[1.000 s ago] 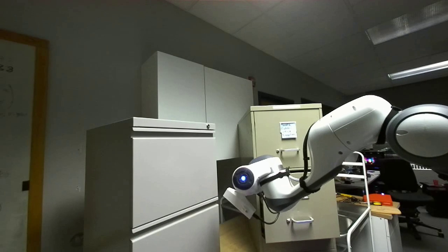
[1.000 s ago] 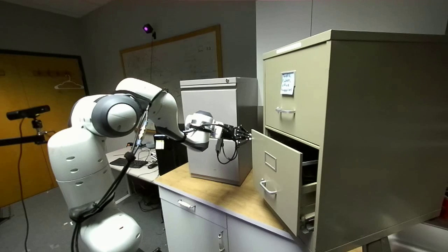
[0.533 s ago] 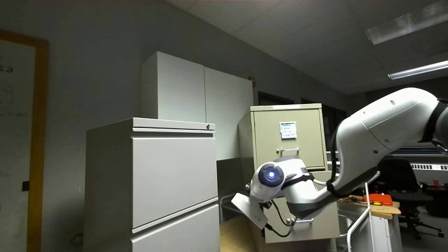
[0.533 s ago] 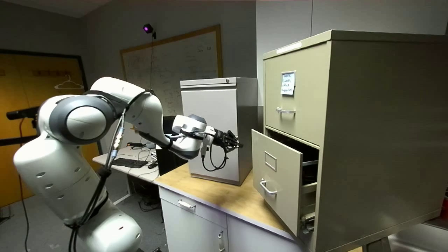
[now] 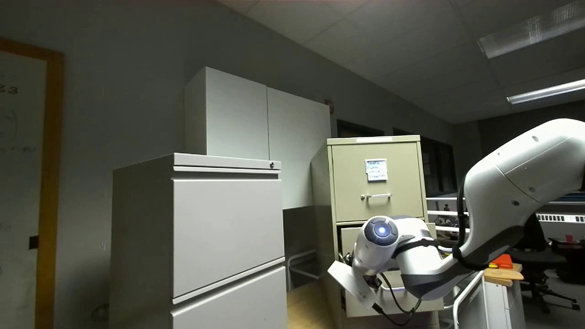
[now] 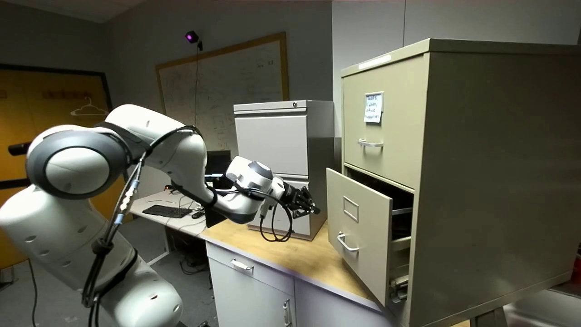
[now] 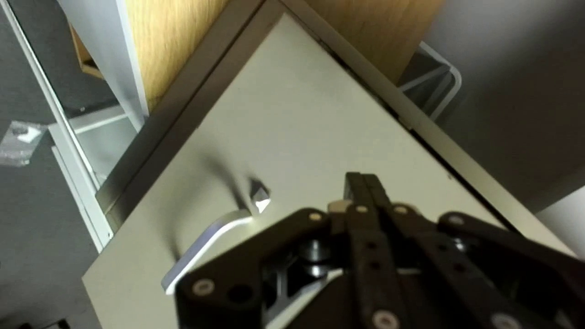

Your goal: Close the bottom drawer of the beige file cabinet

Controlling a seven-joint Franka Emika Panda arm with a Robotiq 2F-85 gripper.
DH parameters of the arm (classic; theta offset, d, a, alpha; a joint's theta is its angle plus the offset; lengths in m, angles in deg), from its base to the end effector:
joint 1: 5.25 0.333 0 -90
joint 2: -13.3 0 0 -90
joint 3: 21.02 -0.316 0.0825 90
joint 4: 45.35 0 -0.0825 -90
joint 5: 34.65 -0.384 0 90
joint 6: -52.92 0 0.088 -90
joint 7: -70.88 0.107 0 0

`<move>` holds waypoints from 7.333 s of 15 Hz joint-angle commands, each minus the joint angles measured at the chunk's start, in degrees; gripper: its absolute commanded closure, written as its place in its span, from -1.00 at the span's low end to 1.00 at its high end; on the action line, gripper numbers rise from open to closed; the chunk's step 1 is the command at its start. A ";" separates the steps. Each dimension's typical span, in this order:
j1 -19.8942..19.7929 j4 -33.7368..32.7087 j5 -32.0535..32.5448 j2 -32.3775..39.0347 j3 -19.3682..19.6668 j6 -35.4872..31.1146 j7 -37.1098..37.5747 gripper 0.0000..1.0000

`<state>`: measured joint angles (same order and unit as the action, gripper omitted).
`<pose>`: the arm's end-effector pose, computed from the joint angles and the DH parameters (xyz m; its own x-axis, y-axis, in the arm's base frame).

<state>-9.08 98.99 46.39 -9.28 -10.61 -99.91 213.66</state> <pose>0.4356 -0.0831 0.4563 -0.2420 -0.7998 0.5494 -0.7624 -0.1935 -0.6175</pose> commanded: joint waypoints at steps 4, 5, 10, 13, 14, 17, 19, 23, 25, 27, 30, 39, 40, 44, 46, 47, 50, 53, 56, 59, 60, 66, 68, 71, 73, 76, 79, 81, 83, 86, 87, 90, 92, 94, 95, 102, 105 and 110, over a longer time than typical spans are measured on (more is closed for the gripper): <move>0.33 0.53 -14.29 5.06 7.65 -9.31 -7.07 1.00; -0.32 0.21 -14.86 5.31 7.65 -7.36 -5.83 1.00; -2.89 -1.40 -14.81 5.15 7.04 -0.90 0.41 1.00; -3.89 -3.65 -11.69 4.68 5.30 1.38 8.25 1.00; -4.13 -4.57 -10.14 4.38 4.39 2.51 11.49 1.00; -10.13 -9.30 -15.05 1.51 -2.78 7.51 7.32 1.00; -16.40 -11.49 -17.19 0.51 -9.83 9.99 6.62 1.00; -28.73 -13.41 -18.59 -1.06 -22.75 10.01 6.61 1.00; -34.03 -13.84 -18.82 -1.49 -28.56 9.02 6.61 1.00; -38.04 -14.29 -19.08 -1.14 -33.57 8.10 6.61 1.00; -42.59 -14.38 -19.99 -0.56 -39.76 6.02 6.61 1.00; -69.28 -17.03 -21.25 -6.48 -67.15 4.31 6.61 1.00; -72.72 -17.21 -22.06 -8.09 -70.32 3.73 6.61 1.00; -83.74 -18.57 -24.93 -13.16 -81.31 2.12 6.61 1.00; -88.04 -19.91 -24.88 -13.10 -86.70 1.75 6.62 1.00; -90.19 -20.69 -24.69 -13.02 -89.38 1.53 6.62 1.00; -98.98 -23.90 -25.16 -13.26 -99.17 -0.66 6.62 1.00; -110.22 -27.62 -31.10 -17.61 -110.04 -4.29 3.90 1.00; -117.38 -30.42 -41.48 -22.56 -116.34 -7.19 -2.99 1.00; -121.12 -31.25 -53.04 -22.62 -120.99 -11.00 -17.11 1.00; -122.00 -31.37 -57.33 -22.76 -122.31 -13.38 -21.80 1.00; -104.69 -17.97 -69.96 -13.85 -109.74 -20.41 -45.76 1.00; -96.44 -14.74 -72.49 -14.97 -101.77 -19.47 -50.84 1.00; -87.33 -10.12 -75.96 -14.71 -92.61 -18.24 -57.08 1.00; -82.68 -7.15 -77.99 -15.66 -87.34 -17.22 -59.38 1.00; -78.25 -2.84 -79.51 -16.57 -81.08 -15.50 -61.44 1.00; -76.00 0.31 -79.48 -17.11 -76.63 -14.30 -62.03 1.00; -77.65 1.78 -78.86 -20.36 -76.04 -13.83 -60.08 1.00; -80.14 2.30 -78.78 -22.63 -76.48 -13.13 -58.33 1.00; -84.06 1.52 -79.62 -24.96 -78.77 -12.65 -55.01 1.00; -85.42 0.96 -79.91 -25.64 -80.00 -12.47 -53.52 1.00; -90.06 -1.28 -80.86 -27.27 -85.20 -10.96 -48.76 1.00; -93.75 -2.95 -81.68 -28.58 -89.24 -9.42 -45.38 1.00; -98.10 -4.72 -82.26 -30.86 -93.48 -7.58 -42.04 1.00; -100.34 -5.59 -82.43 -32.06 -95.39 -6.87 -40.67 1.00; -106.15 -12.21 -84.71 -40.49 -100.32 -2.40 -33.99 1.00; -104.01 -13.54 -85.47 -42.60 -99.22 -0.62 -31.88 1.00; -102.83 -18.06 -86.07 -42.89 -99.13 4.58 -30.44 1.00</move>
<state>-110.99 85.26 -38.81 -50.81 -110.06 -97.52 182.22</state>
